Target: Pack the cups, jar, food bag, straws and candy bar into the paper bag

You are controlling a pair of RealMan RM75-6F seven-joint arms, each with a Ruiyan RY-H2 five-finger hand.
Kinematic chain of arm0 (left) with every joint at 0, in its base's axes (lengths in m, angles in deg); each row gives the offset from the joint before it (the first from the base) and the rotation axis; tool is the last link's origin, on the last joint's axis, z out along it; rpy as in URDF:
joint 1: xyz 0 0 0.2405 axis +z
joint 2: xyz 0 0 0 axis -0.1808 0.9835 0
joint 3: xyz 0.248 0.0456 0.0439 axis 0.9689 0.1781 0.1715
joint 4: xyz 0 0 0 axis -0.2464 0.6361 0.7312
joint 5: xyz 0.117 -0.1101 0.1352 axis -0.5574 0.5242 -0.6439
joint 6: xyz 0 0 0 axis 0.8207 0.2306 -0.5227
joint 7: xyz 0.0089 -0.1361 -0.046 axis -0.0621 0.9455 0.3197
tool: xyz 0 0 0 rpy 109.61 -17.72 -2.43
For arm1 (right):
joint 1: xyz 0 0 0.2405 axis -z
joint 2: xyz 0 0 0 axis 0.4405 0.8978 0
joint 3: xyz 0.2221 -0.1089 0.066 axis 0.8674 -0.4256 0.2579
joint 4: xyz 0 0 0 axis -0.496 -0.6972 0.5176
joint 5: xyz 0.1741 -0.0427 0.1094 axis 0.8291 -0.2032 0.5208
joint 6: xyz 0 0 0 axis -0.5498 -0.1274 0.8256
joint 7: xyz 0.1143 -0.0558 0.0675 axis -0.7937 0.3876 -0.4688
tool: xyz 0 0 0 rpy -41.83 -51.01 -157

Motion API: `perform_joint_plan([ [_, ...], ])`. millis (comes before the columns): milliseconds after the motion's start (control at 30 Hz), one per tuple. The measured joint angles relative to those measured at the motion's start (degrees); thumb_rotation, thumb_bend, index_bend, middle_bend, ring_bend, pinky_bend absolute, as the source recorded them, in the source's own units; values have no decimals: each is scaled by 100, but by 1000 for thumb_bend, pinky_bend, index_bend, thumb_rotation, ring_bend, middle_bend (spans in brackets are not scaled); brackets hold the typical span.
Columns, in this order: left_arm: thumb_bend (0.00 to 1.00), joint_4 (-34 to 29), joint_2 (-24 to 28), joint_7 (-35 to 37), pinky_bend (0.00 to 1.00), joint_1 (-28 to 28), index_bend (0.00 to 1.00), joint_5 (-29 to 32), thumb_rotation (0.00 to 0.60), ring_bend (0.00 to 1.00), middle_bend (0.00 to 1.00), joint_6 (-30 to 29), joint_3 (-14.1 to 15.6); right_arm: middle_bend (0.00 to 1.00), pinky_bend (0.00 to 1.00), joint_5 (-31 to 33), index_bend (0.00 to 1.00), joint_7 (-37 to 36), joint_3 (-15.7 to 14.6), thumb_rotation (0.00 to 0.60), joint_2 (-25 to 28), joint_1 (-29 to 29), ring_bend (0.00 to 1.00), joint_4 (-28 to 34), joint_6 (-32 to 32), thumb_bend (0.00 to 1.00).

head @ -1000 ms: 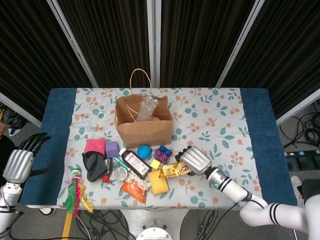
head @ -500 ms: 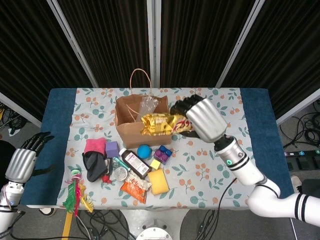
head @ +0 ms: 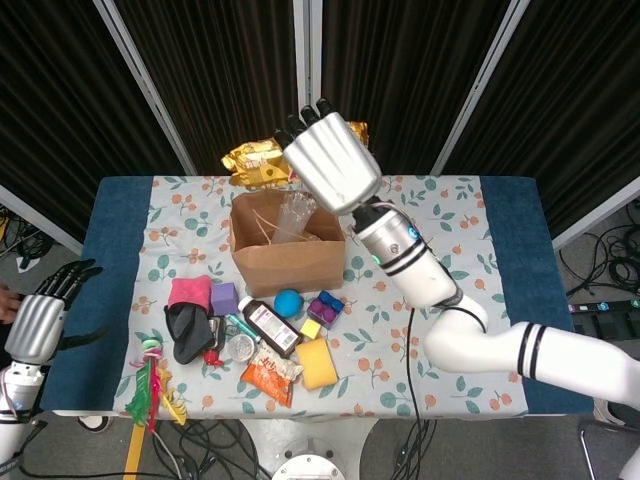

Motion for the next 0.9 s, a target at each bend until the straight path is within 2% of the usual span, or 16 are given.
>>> perform_joint_plan([
  [67,128,37,-8,53,250,-2,233,22,600,155,249,2,-16,540,483,334,626,518,-95,600,-202,-412,470,-331,129,179],
  [167,127,122,-31,153,250,-6,233,67,600,154,249,8,-48,541,483,491,630,1131,-372,600,-451,-916,470,-767,357,179],
  [433,128,389,-143,459,250,-28,233,170,600,155,249,36,-127,542,484,789,632,2158,-1273,600,-790,-1659,470,-1292,1031,179],
  [633,128,523,-179,609,250,-27,233,184,600,155,250,30,-138,544,481,1223,635,2422,-1607,600,-740,-1882,470,-1212,1219,182],
  [900,128,556,-239,635,250,-14,233,174,600,155,250,17,-119,546,480,1254,641,2418,-1985,600,-371,-2120,470,-768,1437,195],
])
